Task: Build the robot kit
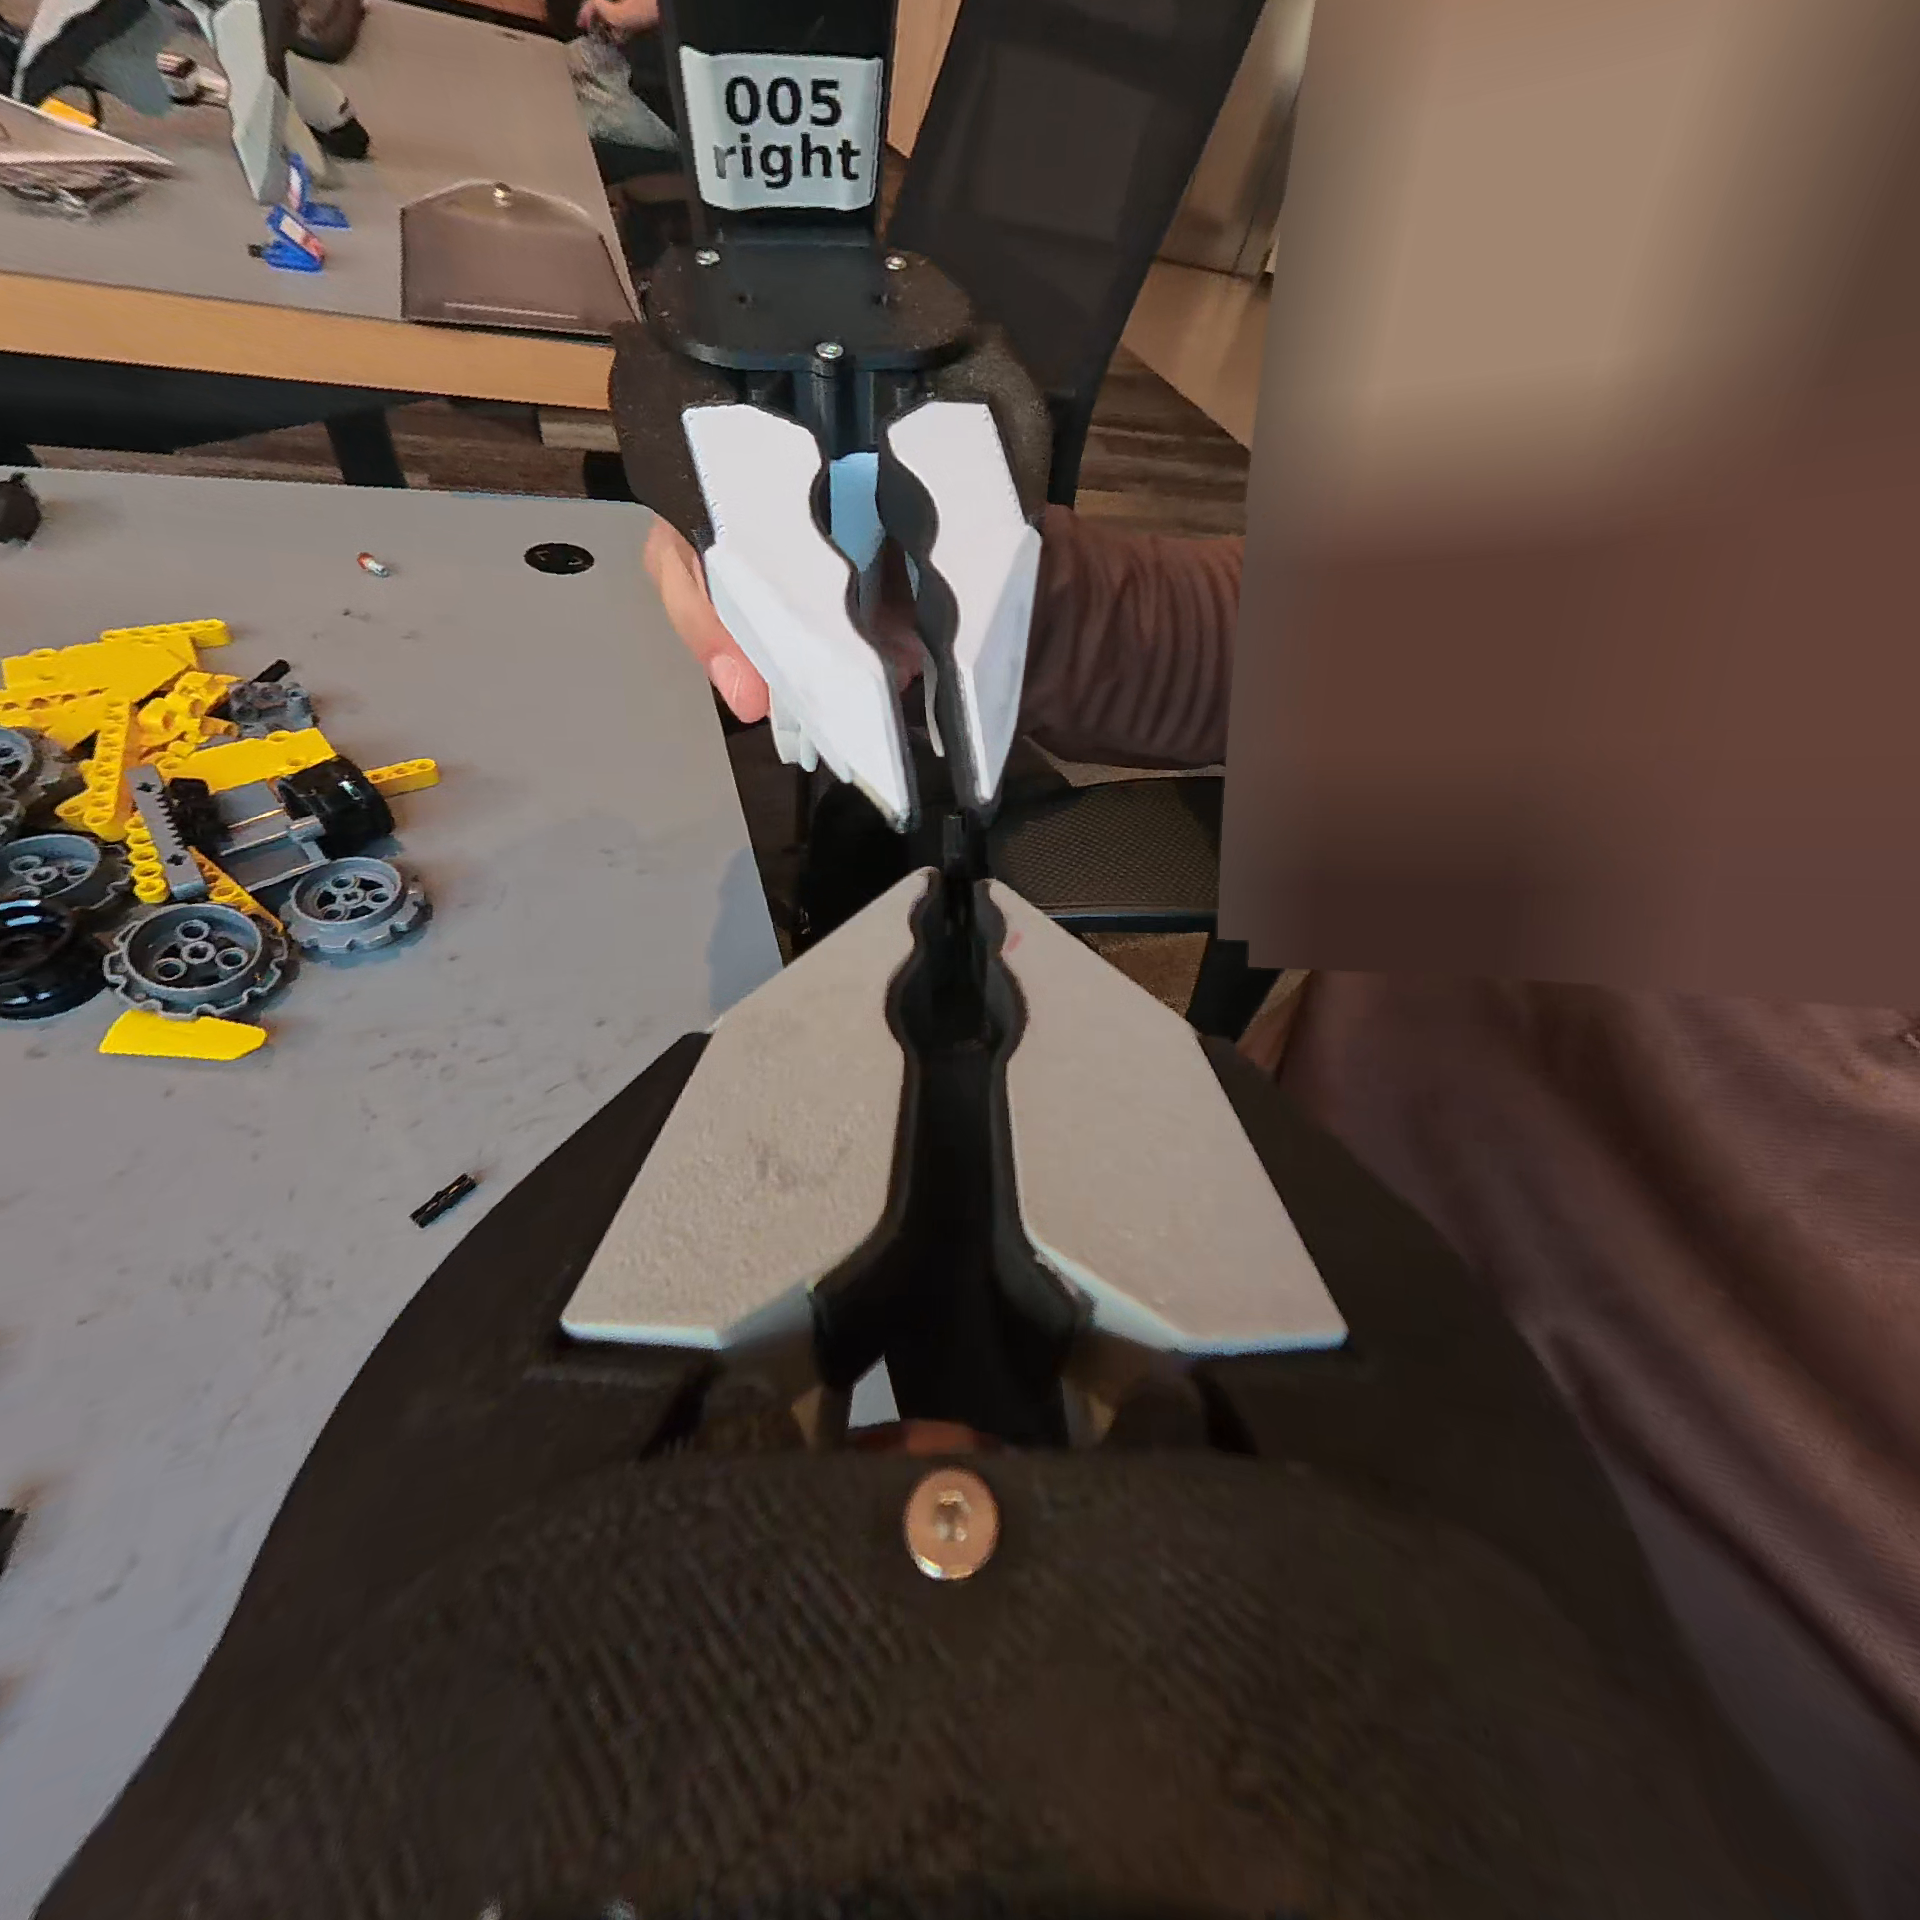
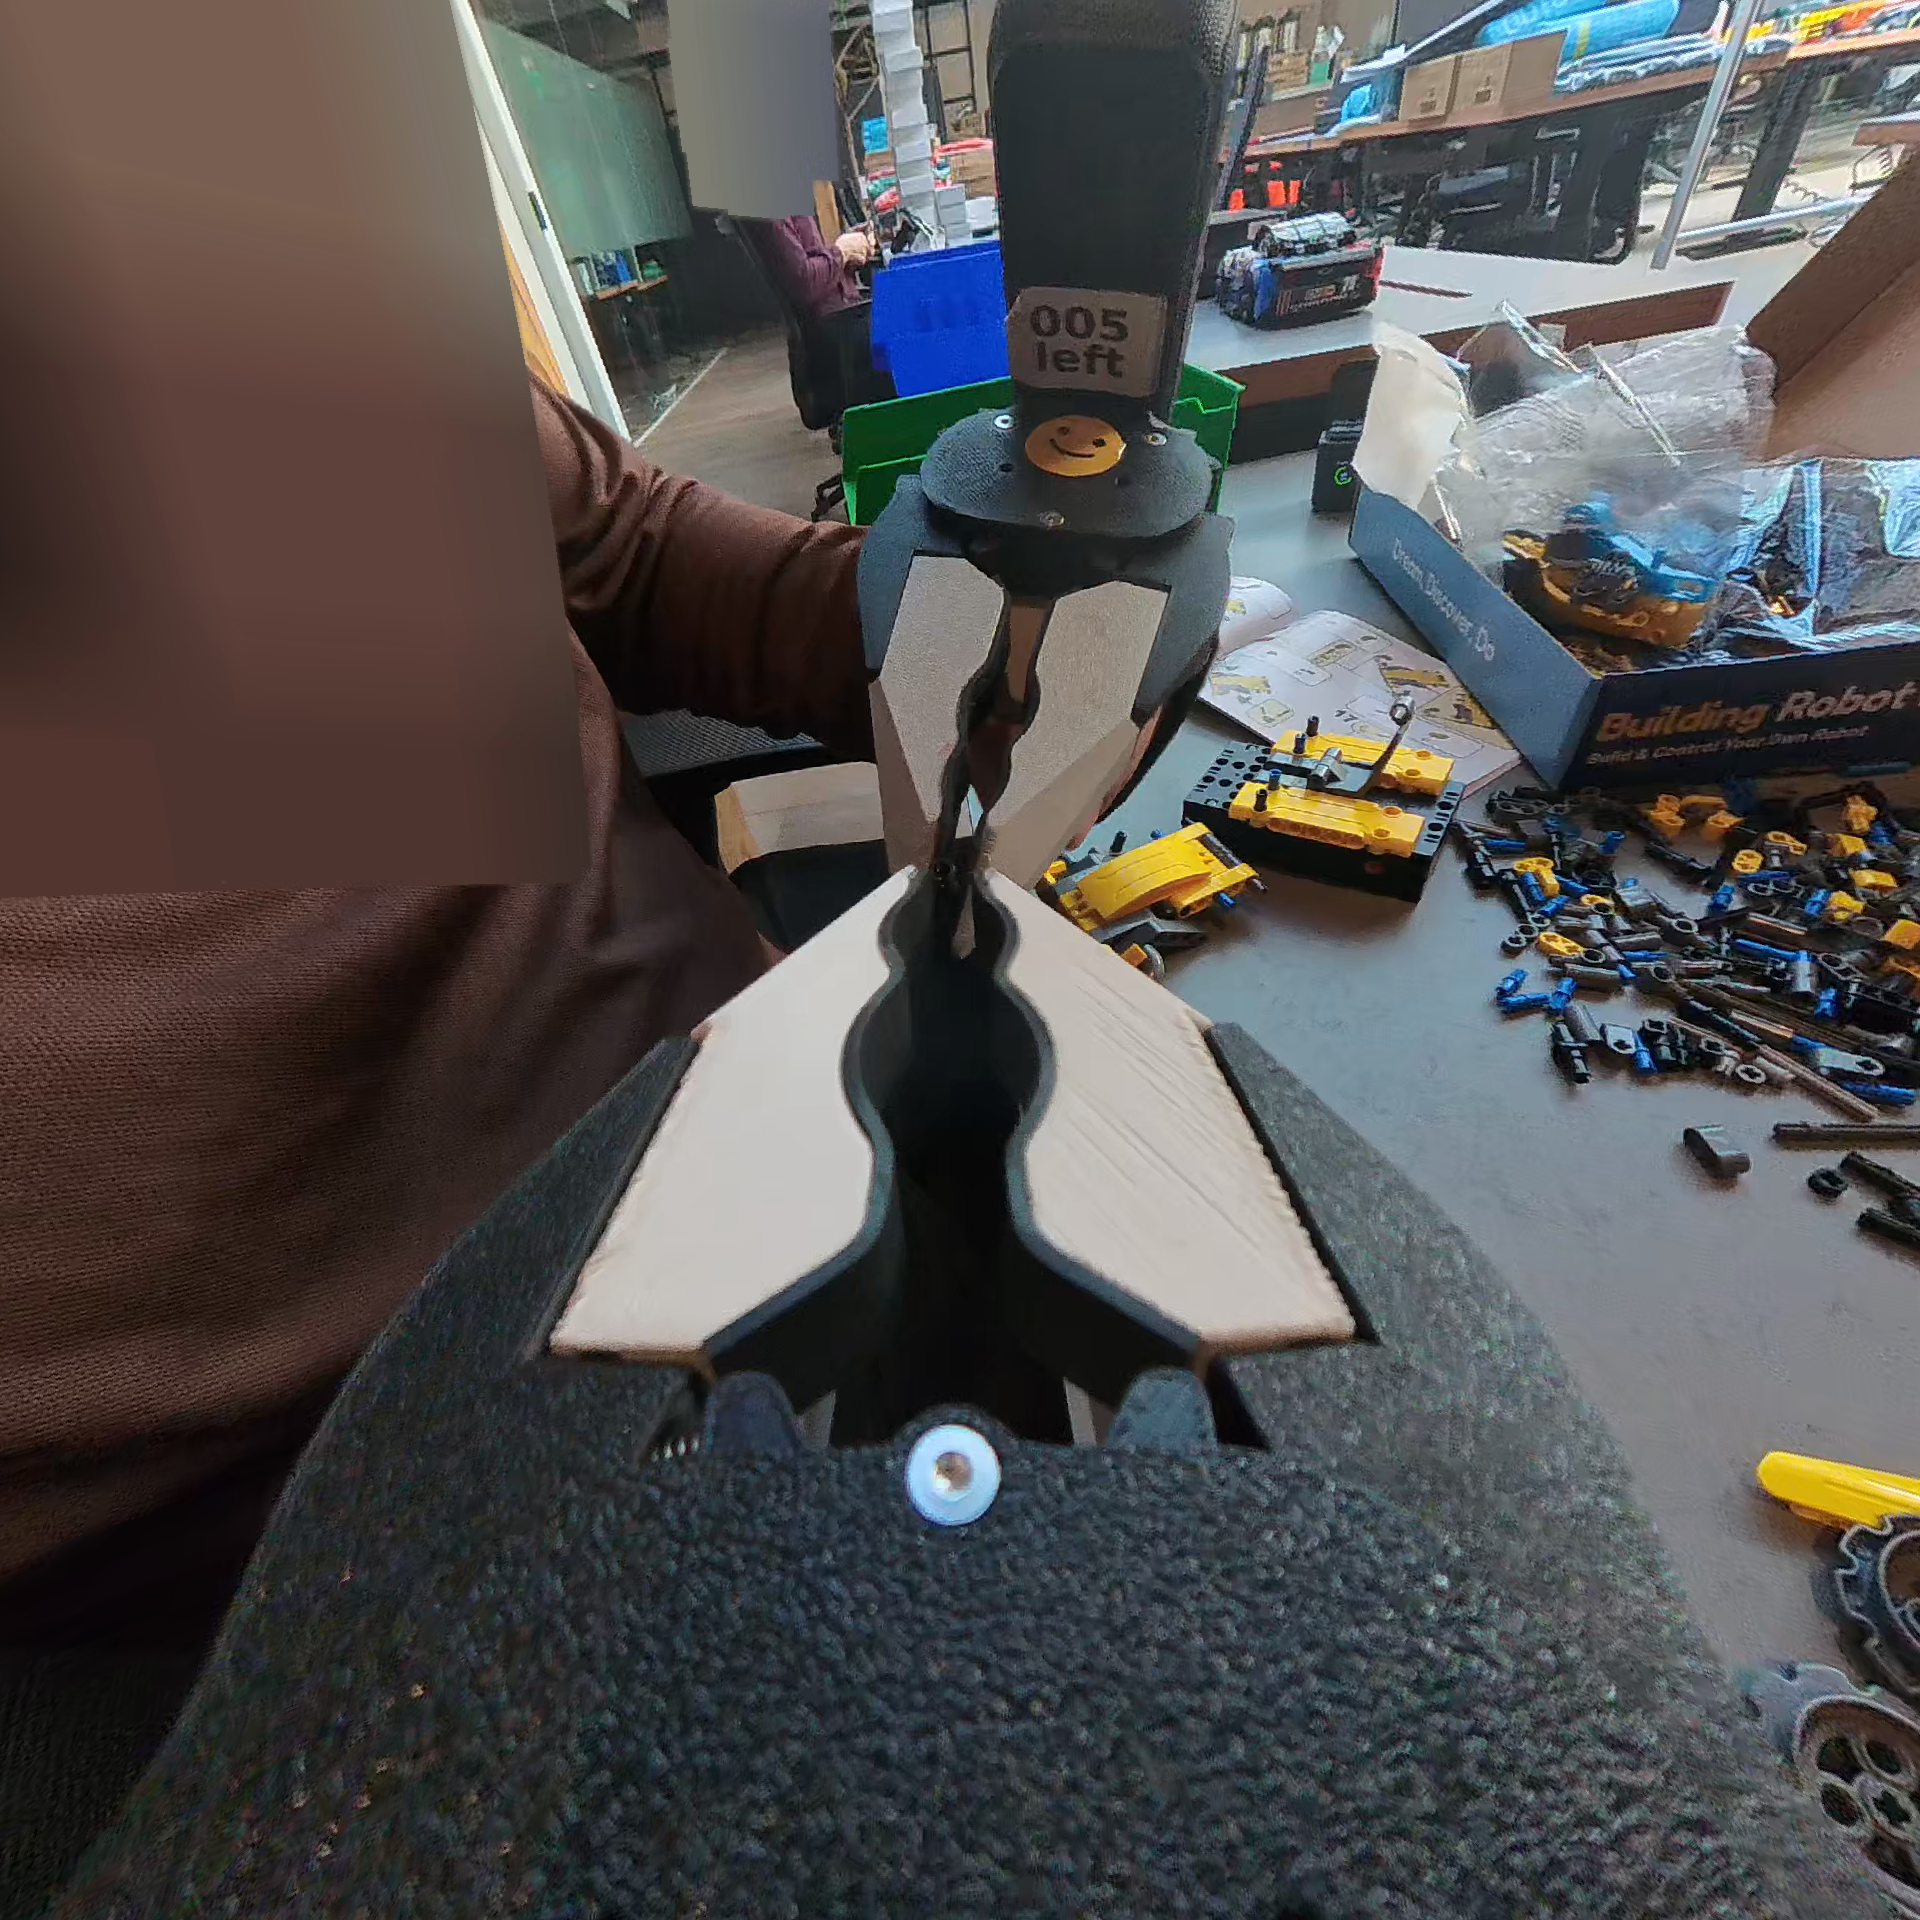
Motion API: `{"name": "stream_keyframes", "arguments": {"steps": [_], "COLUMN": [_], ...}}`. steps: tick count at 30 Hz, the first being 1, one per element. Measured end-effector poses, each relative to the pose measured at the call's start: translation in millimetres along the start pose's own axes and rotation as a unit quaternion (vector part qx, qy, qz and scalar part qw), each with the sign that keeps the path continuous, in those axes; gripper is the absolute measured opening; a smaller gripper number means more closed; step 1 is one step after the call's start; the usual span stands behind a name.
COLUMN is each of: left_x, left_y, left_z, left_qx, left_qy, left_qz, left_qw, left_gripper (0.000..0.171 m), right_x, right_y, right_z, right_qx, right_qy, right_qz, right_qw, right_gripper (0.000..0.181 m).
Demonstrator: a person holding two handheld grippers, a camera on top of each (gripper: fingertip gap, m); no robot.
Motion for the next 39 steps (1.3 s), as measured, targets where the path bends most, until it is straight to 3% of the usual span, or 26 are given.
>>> {"name": "stream_keyframes", "arguments": {"steps": [13,16,20,23,26,30,35,39], "left_x": [1,-1,-7,-25,-44,-51,-57,-58], "left_y": [-1,0,11,6,-13,-29,-42,-47], "left_z": [0,-1,-7,-15,-22,-34,-43,-46], "left_qx": [-0.034,-0.014,0.122,0.181,0.194,0.213,0.194,0.179], "left_qy": [0.008,0.012,0.013,0.032,0.043,0.022,0.019,0.015], "left_qz": [0.021,0.011,-0.044,-0.130,-0.216,-0.276,-0.325,-0.318], "left_qw": [0.999,1.000,0.991,0.974,0.956,0.937,0.925,0.931], "left_gripper": [0.002,0.003,0.017,0.019,0.023,0.021,0.013,0.006], "right_x": [5,5,-3,-23,-44,-60,-71,-82], "right_y": [-4,-7,-8,-11,-20,-26,-25,-24], "right_z": [-7,-7,6,21,36,44,40,41], "right_qx": [0.004,-0.019,-0.062,-0.089,-0.101,-0.113,-0.135,-0.149], "right_qy": [0.032,0.041,0.005,-0.024,-0.069,-0.095,-0.103,-0.113], "right_qz": [-0.009,-0.023,-0.054,-0.085,-0.111,-0.119,-0.109,-0.097], "right_qw": [0.999,0.999,0.997,0.992,0.986,0.982,0.980,0.978], "right_gripper": [0.001,0.001,0.001,0.001,0.001,0.001,0.001,0.001]}}
Point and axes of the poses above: each gripper's, where its closed fingertips meet, y back along the fingers, x out of its top, z = x × y across the jaws, the point moved 10 cm from there along y, back along the fingers, and after that the axes turned 6 degrees about -z, right-handed, at the moved point
